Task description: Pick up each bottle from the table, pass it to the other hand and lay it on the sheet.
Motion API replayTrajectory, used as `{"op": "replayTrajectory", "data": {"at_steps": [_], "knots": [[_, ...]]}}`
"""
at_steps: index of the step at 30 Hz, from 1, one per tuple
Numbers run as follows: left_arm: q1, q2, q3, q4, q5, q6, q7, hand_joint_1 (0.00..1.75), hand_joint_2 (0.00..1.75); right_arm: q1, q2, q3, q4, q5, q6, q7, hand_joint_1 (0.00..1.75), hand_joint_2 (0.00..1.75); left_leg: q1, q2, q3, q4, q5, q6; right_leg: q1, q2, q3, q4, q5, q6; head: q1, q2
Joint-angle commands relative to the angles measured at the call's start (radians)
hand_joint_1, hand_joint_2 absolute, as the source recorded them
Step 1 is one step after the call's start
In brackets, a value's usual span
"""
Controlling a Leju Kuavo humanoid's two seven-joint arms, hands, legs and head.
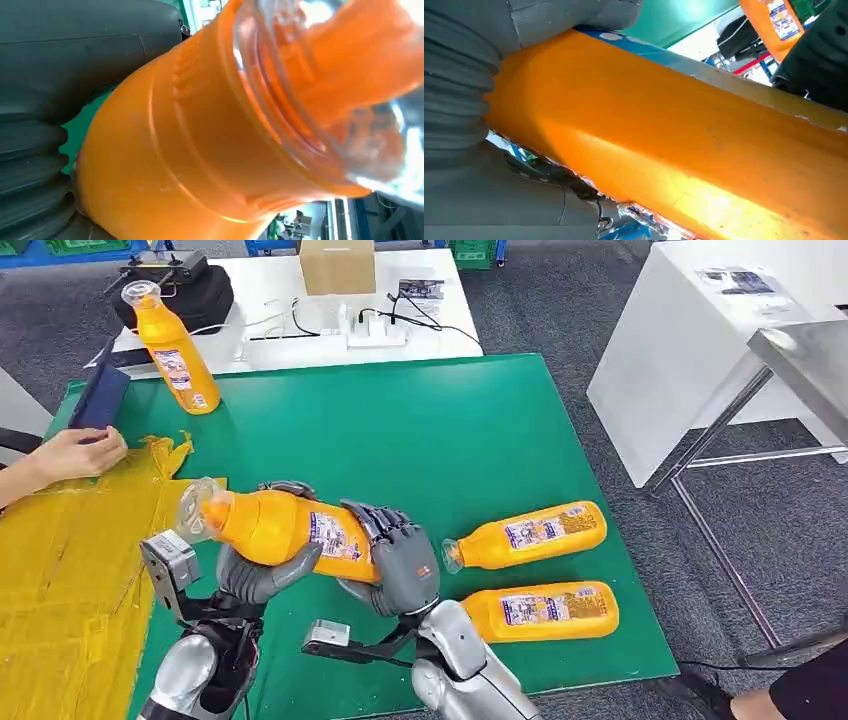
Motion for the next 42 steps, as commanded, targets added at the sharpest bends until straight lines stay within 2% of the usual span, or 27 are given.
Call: {"op": "replayTrajectory", "data": {"at_steps": [1, 2, 3, 4, 6, 8, 11, 13, 15, 16, 18, 19, 22, 25, 27, 28, 30, 34, 42], "knots": [[-0.067, -0.012, -0.029, 0.052, -0.164, 0.126, -0.031, 1.75, 1.75, 0.055, -0.023, 0.085, -0.005, -0.248, -0.018, -0.108, 1.75, 1.75, 0.0, -0.003, 0.002, 0.0, -0.001, 0.0, 0.001, -0.004, 0.004, -0.001, -0.002, -0.001, 0.0, 0.0], [-0.067, -0.012, -0.029, 0.052, -0.164, 0.126, -0.031, 1.75, 1.75, 0.055, -0.023, 0.085, -0.005, -0.248, -0.018, -0.108, 1.75, 1.75, 0.0, -0.003, 0.004, 0.0, -0.001, 0.001, 0.001, -0.004, 0.006, -0.001, -0.002, -0.001, 0.0, 0.0], [-0.067, -0.012, -0.029, 0.052, -0.164, 0.126, -0.031, 1.75, 1.75, 0.055, -0.023, 0.085, -0.005, -0.248, -0.018, -0.108, 0.42, 1.75, 0.0, -0.004, 0.006, 0.001, -0.003, 0.001, 0.001, -0.005, 0.009, 0.0, -0.004, -0.002, 0.0, 0.0], [-0.068, -0.003, -0.023, 0.052, -0.2, 0.152, -0.035, 1.75, 1.75, 0.067, -0.033, 0.088, -0.031, -0.284, -0.017, -0.101, 0.0, 1.75, 0.0, -0.003, 0.008, 0.002, -0.005, 0.001, 0.001, -0.005, 0.012, 0.0, -0.005, -0.003, 0.0, 0.0], [-0.082, 0.025, -0.006, 0.05, -0.336, 0.253, -0.029, 1.75, 1.75, 0.098, -0.067, 0.071, -0.111, -0.363, -0.002, -0.09, 0.0, 1.75, 0.0, -0.002, 0.006, 0.001, -0.003, 0.001, 0.001, -0.004, 0.009, 0.0, -0.004, -0.002, 0.0, 0.0], [-0.089, 0.035, 0.008, 0.05, -0.335, 0.244, -0.026, 1.75, 1.75, 0.103, -0.082, 0.067, -0.133, -0.372, 0.007, -0.09, 0.0, 1.75, 0.0, -0.003, 0.004, 0.0, -0.002, 0.001, 0.001, -0.005, 0.008, 0.0, -0.003, -0.002, 0.0, 0.0], [-0.125, 0.07, 0.068, 0.073, -0.507, 0.343, 0.024, 1.75, 1.75, 0.143, -0.12, -0.005, -0.234, -0.408, 0.029, -0.059, 0.0, 1.75, 0.0, -0.003, 0.005, 0.001, -0.002, 0.001, 0.001, -0.004, 0.008, 0.0, -0.003, -0.002, 0.0, 0.0], [-0.162, 0.106, 0.107, 0.107, -0.704, 0.424, 0.079, 1.75, 1.75, 0.172, -0.143, -0.075, -0.303, -0.4, 0.045, -0.04, 0.0, 1.75, -0.001, -0.003, 0.003, 0.0, -0.001, 0.001, 0.0, -0.004, 0.006, 0.0, -0.002, -0.002, 0.0, 0.0], [-0.195, 0.126, 0.155, 0.142, -0.848, 0.445, 0.108, 1.75, 1.75, 0.205, -0.166, -0.145, -0.382, -0.407, 0.102, -0.04, 0.0, 1.75, 0.0, -0.004, 0.004, 0.001, -0.002, 0.001, 0.001, -0.006, 0.008, 0.001, -0.004, -0.002, 0.0, 0.0], [-0.222, 0.142, 0.158, 0.169, -0.904, 0.424, 0.14, 1.75, 1.75, 0.211, -0.179, -0.169, -0.405, -0.403, 0.127, -0.037, 0.0, 1.75, -0.001, -0.005, 0.001, -0.001, 0.0, 0.0, 0.0, -0.005, 0.004, 0.0, -0.001, -0.001, 0.0, 0.0], [-0.315, 0.212, 0.115, 0.275, -1.238, 0.477, 0.237, 1.75, 1.75, 0.196, -0.212, -0.202, -0.426, -0.359, 0.177, -0.037, 0.0, 1.75, 0.0, -0.005, 0.003, 0.002, -0.002, 0.001, 0.001, -0.005, 0.007, 0.001, -0.003, -0.002, 0.0, 0.0], [-0.354, 0.22, 0.105, 0.318, -1.292, 0.457, 0.259, 1.75, 1.75, 0.191, -0.222, -0.215, -0.436, -0.337, 0.191, -0.028, 0.0, 1.75, 0.0, -0.004, 0.001, 0.0, 0.0, 0.0, 0.001, -0.004, 0.004, 0.001, -0.001, -0.001, 0.0, 0.0], [-0.437, 0.303, 0.012, 0.468, -1.668, 0.41, 0.395, 1.75, 1.75, 0.165, -0.257, -0.238, -0.465, -0.272, 0.24, 0.004, 0.0, 1.75, 0.0, -0.007, 0.002, 0.001, 0.001, 0.002, 0.001, -0.008, 0.006, 0.002, -0.002, -0.002, 0.0, 0.0], [-0.414, 0.323, 0.019, 0.526, -1.669, 0.386, 0.384, 1.75, 1.75, 0.158, -0.275, -0.236, -0.482, -0.242, 0.27, 0.024, 0.0, 1.75, -0.001, -0.003, 0.001, 0.0, 0.002, 0.002, 0.0, -0.003, 0.004, 0.001, 0.0, 0.0, 0.0, 0.0], [-0.376, 0.37, 0.023, 0.587, -1.661, 0.343, 0.364, 1.75, 1.75, 0.147, -0.297, -0.238, -0.486, -0.22, 0.291, 0.05, 0.0, 1.75, -0.001, 0.0, 0.005, 0.0, 0.0, 0.002, 0.0, 0.0, 0.008, 0.001, -0.001, -0.001, 0.0, 0.0], [-0.375, 0.388, 0.014, 0.65, -1.7, 0.308, 0.396, 1.75, 1.75, 0.136, -0.326, -0.238, -0.491, -0.271, 0.353, 0.049, 0.0, 1.75, -0.002, 0.003, 0.005, -0.001, 0.0, 0.002, 0.0, 0.002, 0.006, 0.0, 0.001, 0.0, 0.0, 0.0], [-0.395, 0.386, 0.012, 0.762, -1.707, 0.385, 0.389, 1.75, 1.75, 0.135, -0.347, -0.264, -0.494, -0.295, 0.364, 0.037, 0.0, 1.75, -0.002, 0.002, 0.004, -0.002, 0.001, 0.002, -0.001, 0.001, 0.007, 0.0, 0.001, 0.0, 0.0, 0.0], [-0.416, 0.36, 0.015, 0.92, -1.753, 0.389, 0.433, 1.75, 1.75, 0.146, -0.399, -0.32, -0.495, -0.339, 0.385, 0.028, 0.0, 1.75, -0.001, 0.0, 0.006, 0.0, -0.001, 0.003, 0.0, -0.002, 0.009, 0.0, -0.001, 0.0, 0.0, 0.0], [-0.381, 0.335, 0.016, 1.005, -1.768, 0.427, 0.456, 1.75, 1.75, 0.122, -0.422, -0.357, -0.459, -0.35, 0.401, 0.012, 0.0, 1.75, -0.001, 0.001, 0.004, 0.001, -0.001, 0.003, -0.001, -0.001, 0.007, 0.0, -0.001, 0.0, 0.0, 0.0]]}}
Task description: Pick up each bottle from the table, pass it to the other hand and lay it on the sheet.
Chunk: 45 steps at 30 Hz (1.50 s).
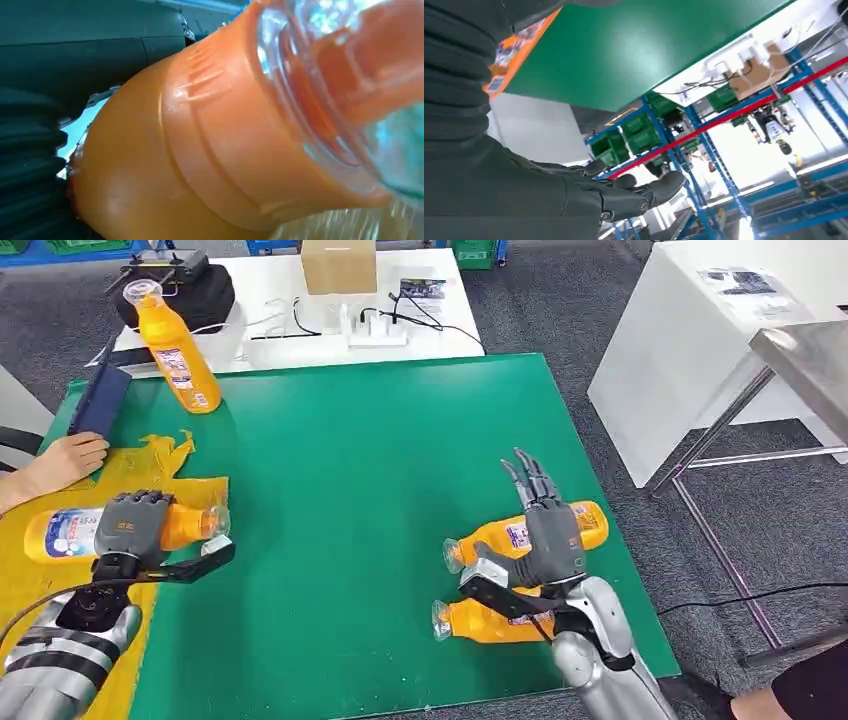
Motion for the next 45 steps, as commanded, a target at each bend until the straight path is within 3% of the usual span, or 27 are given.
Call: {"op": "replayTrajectory", "data": {"at_steps": [1, 4, 8, 12, 13, 24, 25, 29, 34, 35, 40, 41, 45], "knots": [[-0.053, -0.036, -0.05, 0.262, -0.014, 0.01, 0.003, 1.75, 1.75, -0.06, -0.052, -0.053, 0.056, -0.003, 0.029, -0.009, 0.0, 1.75, -0.001, 0.001, 0.005, 0.0, -0.002, 0.001, -0.001, 0.0, 0.006, 0.0, -0.002, -0.001, 0.0, 0.0], [-0.103, -0.07, -0.071, 0.309, -0.014, -0.006, -0.001, 1.75, 1.75, -0.067, -0.069, -0.065, 0.076, -0.013, 0.038, -0.012, 0.0, 1.75, -0.001, -0.002, 0.003, 0.0, 0.0, 0.001, 0.0, -0.003, 0.003, 0.0, -0.001, -0.001, 0.0, 0.0], [-0.188, -0.165, -0.09, 0.378, -0.004, -0.049, -0.003, 1.75, 1.75, -0.086, -0.127, -0.101, 0.152, -0.051, 0.077, -0.032, 0.0, 1.75, -0.001, -0.01, 0.005, 0.001, 0.0, 0.002, 0.0, -0.01, 0.008, 0.0, -0.002, -0.001, 0.0, 0.0], [-0.188, -0.177, -0.093, 0.383, -0.008, -0.049, 0.008, 1.75, 1.75, -0.089, -0.133, -0.11, 0.172, -0.056, 0.081, -0.041, 0.0, 1.75, -0.001, -0.012, 0.004, 0.0, 0.002, 0.003, -0.001, -0.011, 0.007, -0.001, -0.001, 0.0, 0.0, 0.0], [-0.185, -0.178, -0.088, 0.385, -0.003, -0.037, 0.001, 0.0, 1.75, -0.094, -0.135, -0.109, 0.181, -0.045, 0.088, -0.03, 0.0, 1.75, -0.001, -0.012, 0.005, 0.001, 0.002, 0.004, -0.001, -0.012, 0.01, -0.001, -0.001, -0.001, 0.0, 0.0], [-0.176, -0.22, 0.029, 0.353, 0.166, -0.024, -0.125, 0.0, 1.75, -0.203, -0.204, -0.049, 0.379, -0.035, 0.241, -0.013, 0.0, 1.75, -0.002, -0.009, 0.006, 0.001, 0.002, 0.005, -0.001, -0.009, 0.01, -0.001, 0.0, 0.0, 0.0, 0.0], [-0.171, -0.232, 0.056, 0.327, 0.221, -0.021, -0.176, 0.0, 0.0, -0.202, -0.221, -0.046, 0.406, -0.043, 0.265, -0.012, 0.0, 1.75, -0.001, -0.01, 0.005, 0.001, 0.003, 0.005, -0.001, -0.01, 0.01, -0.001, 0.0, 0.001, 0.0, 0.0], [-0.116, -0.279, 0.111, 0.151, 0.404, 0.079, -0.327, 0.0, 0.0, -0.18, -0.256, -0.051, 0.464, -0.036, 0.281, -0.004, 0.0, 1.75, -0.001, -0.012, 0.004, 0.001, 0.003, 0.005, -0.001, -0.011, 0.009, -0.001, 0.0, 0.001, 0.0, 0.0], [-0.08, -0.271, 0.073, 0.06, 0.422, 0.038, -0.29, 0.0, 0.0, -0.174, -0.252, -0.053, 0.471, -0.029, 0.274, -0.006, 0.0, 1.75, -0.002, -0.011, 0.002, 0.001, 0.003, 0.005, -0.002, -0.011, 0.008, -0.001, 0.0, 0.001, 0.0, 0.0], [-0.049, -0.283, 0.088, -0.011, 0.544, 0.072, -0.399, 0.0, 0.0, -0.169, -0.25, -0.048, 0.476, -0.012, 0.283, 0.01, 0.0, 1.75, -0.002, -0.01, 0.005, 0.001, 0.001, 0.005, -0.002, -0.009, 0.011, -0.002, -0.001, 0.0, 0.0, 0.0], [0.062, -0.289, 0.007, -0.368, 0.748, 0.019, -0.441, 0.0, 0.0, -0.193, -0.205, 0.012, 0.587, 0.017, 0.288, -0.015, 0.0, 1.75, -0.003, -0.009, 0.002, 0.001, 0.002, 0.005, -0.002, -0.009, 0.006, -0.002, 0.001, 0.001, -0.001, 0.0], [0.072, -0.291, -0.01, -0.404, 0.75, 0.028, -0.427, 0.0, 1.75, -0.202, -0.192, 0.024, 0.611, 0.024, 0.276, -0.017, 0.0, 1.75, -0.002, -0.009, 0.003, 0.002, 0.001, 0.005, -0.002, -0.009, 0.008, -0.002, 0.0, 0.0, -0.001, 0.0], [0.132, -0.295, -0.063, -0.542, 0.867, -0.006, -0.454, 0.0, 1.75, -0.25, -0.132, 0.077, 0.71, 0.085, 0.204, 0.016, 0.0, 1.75, -0.002, -0.006, 0.003, 0.001, 0.002, 0.005, -0.001, -0.006, 0.007, -0.002, 0.001, 0.001, 0.0, 0.0]]}}
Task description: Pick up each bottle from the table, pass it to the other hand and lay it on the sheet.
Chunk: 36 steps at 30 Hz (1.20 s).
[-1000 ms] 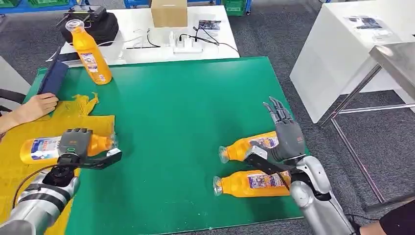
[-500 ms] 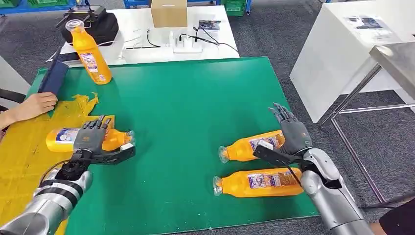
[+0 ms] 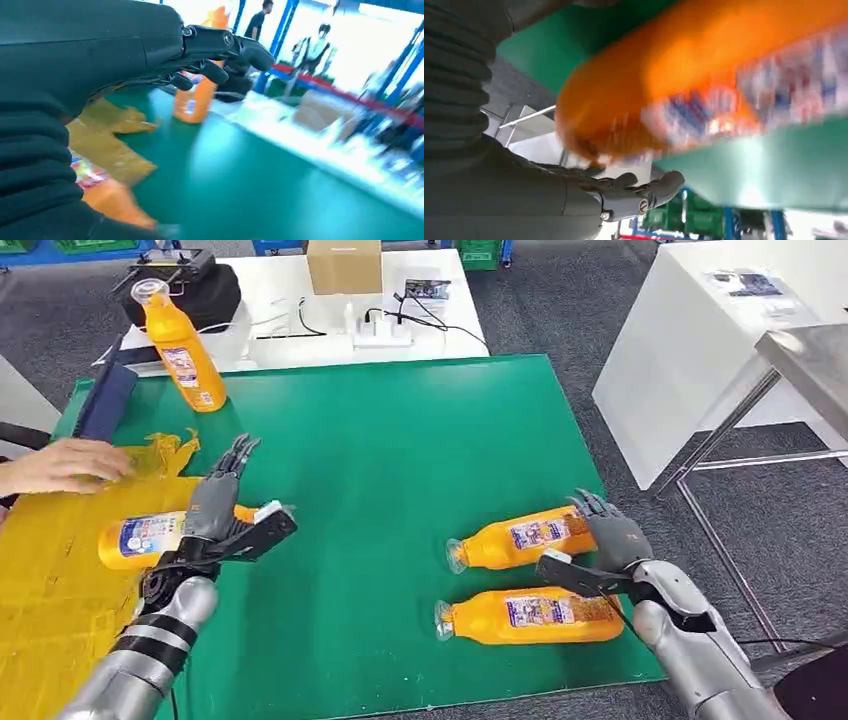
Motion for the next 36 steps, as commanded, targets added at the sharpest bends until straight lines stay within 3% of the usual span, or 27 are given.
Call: {"op": "replayTrajectory", "data": {"at_steps": [1, 7, 8, 9, 10, 12, 13, 14, 26, 28, 31, 34, 36], "knots": [[0.123, -0.016, -0.114, -0.404, 0.16, -0.049, -0.018, 0.0, 1.75, -0.112, 0.132, 0.129, 0.278, 0.077, -0.096, 0.026, 0.0, 1.75, 0.001, 0.006, 0.007, 0.001, -0.004, 0.0, 0.002, 0.004, 0.007, -0.002, -0.001, -0.002, 0.0, 0.0], [0.186, -0.013, -0.151, -0.508, 0.264, -0.112, -0.07, 0.0, 1.75, -0.147, 0.168, 0.164, 0.343, 0.133, -0.128, 0.056, 0.02, 1.75, 0.001, 0.008, 0.008, 0.0, -0.004, 0.0, 0.003, 0.006, 0.007, -0.002, -0.001, -0.003, 0.0, 0.0], [0.197, -0.01, -0.163, -0.531, 0.292, -0.133, -0.086, 0.0, 1.75, -0.155, 0.169, 0.169, 0.365, 0.137, -0.115, 0.055, 0.1, 1.75, 0.002, 0.006, 0.006, 0.0, -0.003, 0.0, 0.003, 0.006, 0.005, -0.002, -0.001, -0.002, 0.001, 0.0], [0.206, -0.01, -0.171, -0.545, 0.299, -0.136, -0.093, 0.0, 1.75, -0.162, 0.167, 0.179, 0.382, 0.147, -0.108, 0.057, 0.42, 1.75, 0.002, 0.007, 0.008, 0.0, -0.003, 0.0, 0.003, 0.005, 0.007, -0.002, -0.001, -0.003, 0.0, 0.0], [0.21, -0.009, -0.176, -0.551, 0.297, -0.135, -0.091, 0.0, 1.75, -0.165, 0.167, 0.18, 0.389, 0.149, -0.112, 0.058, 0.42, 1.75, 0.002, 0.006, 0.007, 0.0, -0.003, 0.0, 0.003, 0.005, 0.006, -0.002, -0.001, -0.002, 0.001, 0.0], [0.218, -0.01, -0.183, -0.563, 0.312, -0.137, -0.101, 0.0, 1.75, -0.173, 0.167, 0.184, 0.408, 0.152, -0.106, 0.058, 1.5, 1.75, 0.003, 0.006, 0.008, 0.0, -0.003, -0.001, 0.003, 0.005, 0.007, -0.002, -0.001, -0.002, 0.0, 0.0], [0.221, -0.009, -0.187, -0.568, 0.315, -0.137, -0.103, 0.0, 1.75, -0.177, 0.166, 0.183, 0.415, 0.15, -0.105, 0.056, 1.5, 1.75, 0.003, 0.006, 0.007, 0.0, -0.002, -0.001, 0.003, 0.004, 0.005, -0.002, 0.0, -0.002, 0.0, 0.0], [0.222, -0.007, -0.189, -0.57, 0.319, -0.137, -0.103, 0.0, 1.75, -0.179, 0.167, 0.182, 0.42, 0.149, -0.107, 0.054, 1.71, 1.75, 0.003, 0.007, 0.009, 0.0, -0.003, 0.0, 0.003, 0.005, 0.007, -0.002, 0.0, -0.002, 0.001, 0.0], [0.245, -0.008, -0.181, -0.591, 0.395, -0.191, -0.104, 0.0, 1.75, -0.184, 0.182, 0.143, 0.37, 0.125, -0.166, 0.066, 1.75, 1.75, 0.003, 0.007, 0.015, -0.001, -0.002, -0.001, 0.003, 0.004, 0.012, -0.002, 0.0, -0.002, 0.0, 0.0], [0.276, -0.011, -0.17, -0.626, 0.442, -0.253, -0.086, 0.0, 1.75, -0.152, 0.215, 0.086, 0.265, 0.111, -0.238, 0.091, 1.75, 1.75, 0.003, 0.008, 0.015, -0.001, -0.002, -0.001, 0.003, 0.005, 0.012, -0.002, 0.0, -0.002, 0.001, 0.0], [0.332, -0.018, -0.156, -0.672, 0.506, -0.338, -0.065, 0.0, 1.75, -0.04, 0.326, -0.053, -0.038, -0.006, -0.325, 0.084, 1.75, 1.75, 0.003, 0.01, 0.015, -0.001, -0.003, -0.001, 0.003, 0.008, 0.011, -0.002, 0.0, -0.002, 0.001, 0.0], [0.356, -0.033, -0.167, -0.661, 0.542, -0.383, -0.055, 0.0, 1.75, 0.073, 0.4, -0.088, -0.312, -0.077, -0.391, 0.064, 1.75, 1.75, 0.003, 0.013, 0.013, 0.0, -0.005, -0.002, 0.004, 0.01, 0.01, 0.0, -0.001, -0.004, 0.001, 0.0], [0.358, -0.041, -0.176, -0.648, 0.555, -0.393, -0.049, 0.0, 1.75, 0.105, 0.419, -0.098, -0.376, -0.088, -0.438, 0.058, 1.75, 1.75, 0.002, 0.009, 0.011, 0.0, -0.005, -0.002, 0.003, 0.007, 0.008, 0.001, -0.002, -0.003, 0.0, 0.0]]}}
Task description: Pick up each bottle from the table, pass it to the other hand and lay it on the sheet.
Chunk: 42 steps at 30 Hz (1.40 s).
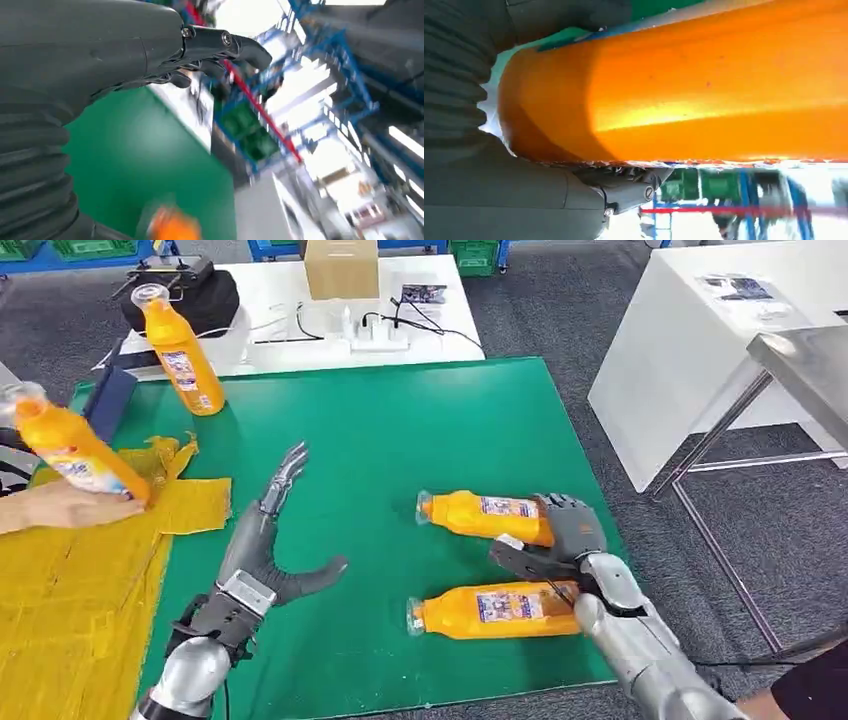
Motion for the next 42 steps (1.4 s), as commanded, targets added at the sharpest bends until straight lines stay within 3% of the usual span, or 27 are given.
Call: {"op": "replayTrajectory", "data": {"at_steps": [1, 4, 8, 12, 14, 15, 17, 21, 28, 34, 37, 38, 39, 42], "knots": [[0.054, -0.021, -0.022, 0.004, 0.067, -0.072, 0.029, 0.0, 1.75, 0.214, 0.209, -0.161, -0.557, -0.1, -0.132, -0.028, 1.75, 1.75, 0.0, 0.003, 0.003, 0.001, -0.004, -0.001, 0.001, 0.001, 0.002, 0.002, -0.004, -0.004, -0.001, 0.0], [0.061, -0.028, -0.022, 0.014, 0.111, -0.094, 0.035, 0.0, 1.75, 0.246, 0.232, -0.17, -0.617, -0.144, -0.172, -0.058, 1.75, 1.75, 0.001, -0.006, 0.0, 0.001, -0.002, 0.0, 0.0, -0.003, 0.001, 0.001, -0.005, 0.001, 0.0, 0.0], [0.067, -0.031, -0.017, 0.029, 0.15, -0.111, 0.048, 0.0, 1.75, 0.279, 0.25, -0.15, -0.674, -0.21, -0.171, -0.101, 1.75, 1.75, 0.0, -0.002, 0.001, 0.002, -0.006, -0.001, 0.0, 0.0, 0.003, 0.001, -0.007, 0.0, 0.0, 0.0], [0.055, -0.04, -0.011, 0.057, 0.21, -0.142, 0.062, 0.0, 1.75, 0.283, 0.243, -0.071, -0.685, -0.316, -0.06, -0.164, 1.75, 1.75, 0.0, -0.004, -0.001, 0.001, -0.005, -0.002, -0.001, -0.002, 0.0, 0.0, -0.006, 0.0, 0.0, 0.0], [0.043, -0.046, -0.007, 0.07, 0.244, -0.164, 0.066, 0.0, 1.75, 0.274, 0.251, -0.02, -0.652, -0.341, -0.013, -0.192, 1.75, 1.75, 0.0, -0.002, -0.001, 0.001, -0.005, -0.002, -0.001, 0.0, 0.0, 0.0, -0.006, -0.001, 0.0, 0.0], [0.036, -0.051, -0.005, 0.079, 0.296, -0.192, 0.072, 0.0, 1.75, 0.261, 0.248, 0.027, -0.623, -0.377, 0.074, -0.198, 1.75, 1.75, 0.0, -0.003, -0.003, 0.0, -0.003, -0.002, -0.001, -0.001, -0.002, -0.001, -0.004, 0.0, 0.0, 0.0], [0.027, -0.051, -0.01, 0.084, 0.301, -0.194, 0.073, 0.0, 1.75, 0.25, 0.268, 0.051, -0.584, -0.368, 0.057, -0.203, 1.75, 1.75, 0.0, -0.002, -0.003, 0.0, -0.003, -0.002, -0.001, 0.0, -0.003, 0.0, -0.004, 0.0, 0.0, 0.0], [0.002, -0.058, -0.02, 0.09, 0.365, -0.225, 0.074, 0.0, 1.75, 0.189, 0.28, 0.174, -0.442, -0.423, 0.214, -0.217, 1.75, 1.75, 0.001, 0.0, 0.001, 0.0, -0.005, -0.003, 0.0, 0.001, 0.001, -0.001, -0.005, -0.001, 0.0, 0.0], [-0.015, -0.059, -0.045, 0.065, 0.363, -0.204, 0.055, 0.0, 1.75, 0.142, 0.319, 0.256, -0.287, -0.456, 0.255, -0.221, 1.75, 1.75, 0.001, -0.002, -0.002, 0.0, -0.003, -0.002, 0.0, 0.0, -0.002, -0.001, -0.004, 0.0, 0.0, 0.0], [-0.009, -0.062, -0.048, 0.05, 0.36, -0.186, 0.047, 0.0, 1.75, 0.143, 0.321, 0.275, -0.278, -0.466, 0.265, -0.224, 1.75, 1.75, 0.001, -0.003, -0.003, 0.0, -0.003, -0.002, -0.001, -0.001, -0.002, -0.001, -0.004, 0.0, 0.0, 0.0], [0.003, -0.075, -0.049, 0.026, 0.297, -0.108, 0.006, 0.0, 1.75, 0.149, 0.328, 0.307, -0.268, -0.465, 0.269, -0.223, 1.75, 1.75, 0.001, -0.002, -0.002, 0.0, -0.004, -0.002, 0.0, -0.001, -0.001, 0.0, -0.005, 0.0, 0.0, 0.0], [0.007, -0.078, -0.052, 0.019, 0.278, -0.085, -0.008, 1.61, 1.75, 0.149, 0.328, 0.314, -0.264, -0.473, 0.267, -0.222, 1.75, 1.75, 0.001, -0.001, 0.0, 0.001, -0.005, -0.002, 0.0, 0.0, 0.0, 0.0, -0.006, -0.001, 0.0, 0.0], [0.007, -0.077, -0.057, 0.019, 0.275, -0.08, -0.011, 1.75, 1.75, 0.147, 0.328, 0.317, -0.263, -0.477, 0.265, -0.222, 1.75, 1.75, 0.001, -0.001, 0.001, 0.002, -0.006, -0.002, 0.0, 0.0, 0.002, 0.001, -0.007, -0.001, 0.0, 0.0], [0.008, -0.074, -0.064, 0.027, 0.274, -0.065, -0.016, 1.75, 1.75, 0.146, 0.32, 0.319, -0.271, -0.488, 0.253, -0.221, 1.75, 1.75, 0.001, -0.002, -0.001, 0.001, -0.005, -0.002, 0.0, -0.001, 0.0, 0.0, -0.006, 0.0, 0.0, 0.0]]}}
